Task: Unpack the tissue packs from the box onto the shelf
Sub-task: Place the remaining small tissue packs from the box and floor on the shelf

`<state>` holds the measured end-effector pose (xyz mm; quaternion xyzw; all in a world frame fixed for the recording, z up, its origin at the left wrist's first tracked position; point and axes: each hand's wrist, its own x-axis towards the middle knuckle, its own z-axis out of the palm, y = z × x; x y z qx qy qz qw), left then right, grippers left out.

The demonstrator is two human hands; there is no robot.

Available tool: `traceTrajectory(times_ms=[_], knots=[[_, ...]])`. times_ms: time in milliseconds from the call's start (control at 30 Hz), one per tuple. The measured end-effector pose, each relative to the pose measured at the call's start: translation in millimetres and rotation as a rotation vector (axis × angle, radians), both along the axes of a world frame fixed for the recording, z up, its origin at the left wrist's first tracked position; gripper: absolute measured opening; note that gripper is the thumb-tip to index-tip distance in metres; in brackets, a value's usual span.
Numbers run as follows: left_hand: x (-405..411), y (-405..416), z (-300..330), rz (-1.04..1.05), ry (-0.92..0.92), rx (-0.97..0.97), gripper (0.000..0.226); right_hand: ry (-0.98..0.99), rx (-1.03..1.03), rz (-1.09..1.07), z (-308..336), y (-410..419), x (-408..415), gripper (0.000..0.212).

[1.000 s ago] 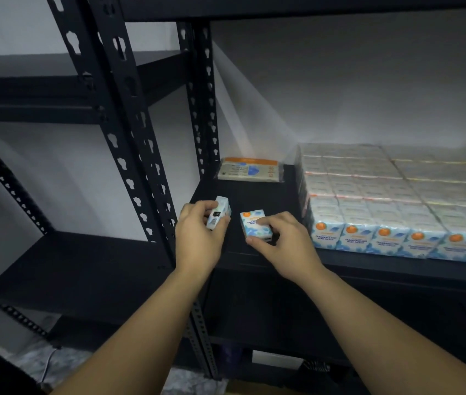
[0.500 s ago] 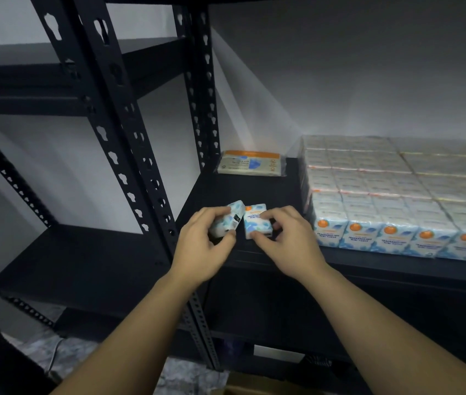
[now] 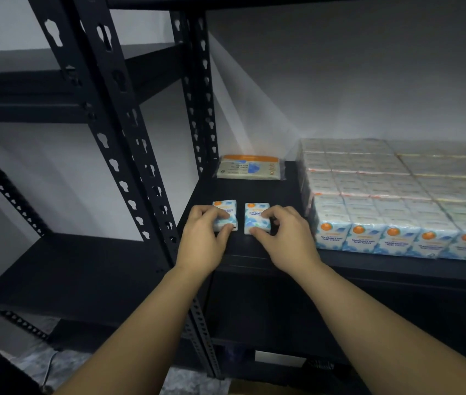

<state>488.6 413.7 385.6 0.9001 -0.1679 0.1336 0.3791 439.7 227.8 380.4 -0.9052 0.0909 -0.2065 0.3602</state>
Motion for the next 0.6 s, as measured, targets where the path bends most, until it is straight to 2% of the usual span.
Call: traceTrajectory(times_ms=[200, 433, 600], knots=[[26.2, -12.9, 7.5, 0.006, 0.102, 0.041, 0.05, 0.009, 0.016, -0.067, 2.1, -0.9, 31.0, 0.038], [64.3, -34.0, 13.6, 0.004, 0.161, 0.038, 0.048, 0.045, -0.007, -0.15, 4.3, -3.8, 63.1, 0.039], [79.3, -40.2, 8.9, 0.02, 0.156, 0.087, 0.049, 0.078, -0.105, -0.171, 3.7, -6.7, 73.6, 0.041]])
